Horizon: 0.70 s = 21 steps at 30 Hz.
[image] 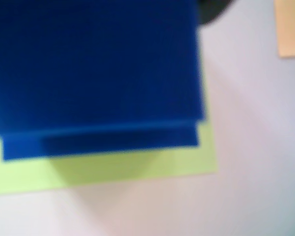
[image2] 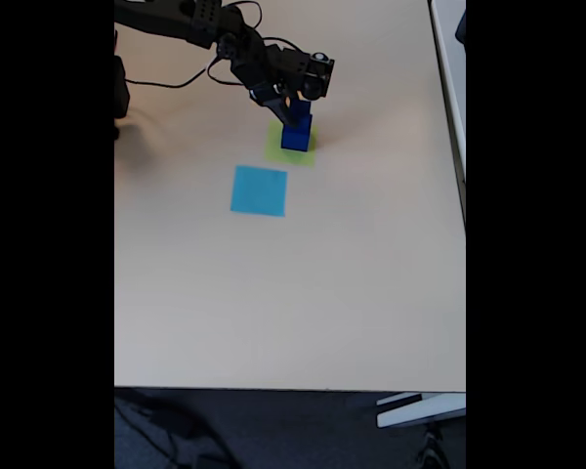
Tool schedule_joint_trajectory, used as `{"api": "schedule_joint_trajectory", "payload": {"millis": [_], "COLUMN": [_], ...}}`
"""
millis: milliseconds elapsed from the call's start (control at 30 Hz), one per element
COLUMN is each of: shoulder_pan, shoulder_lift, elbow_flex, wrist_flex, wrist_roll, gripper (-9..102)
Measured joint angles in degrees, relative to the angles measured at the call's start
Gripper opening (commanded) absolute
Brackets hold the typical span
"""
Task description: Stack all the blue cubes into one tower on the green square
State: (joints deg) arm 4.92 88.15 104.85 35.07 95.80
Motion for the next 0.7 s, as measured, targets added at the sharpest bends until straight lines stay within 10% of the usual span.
{"api": "schedule_joint_trajectory", "payload": {"millis": [700], "shoulder_pan": [0.00], "shoulder_lift": [0.00], "elbow_flex": [0.00], "wrist_flex": [-1.58], "wrist_roll": [-0.62], "gripper": [30]}}
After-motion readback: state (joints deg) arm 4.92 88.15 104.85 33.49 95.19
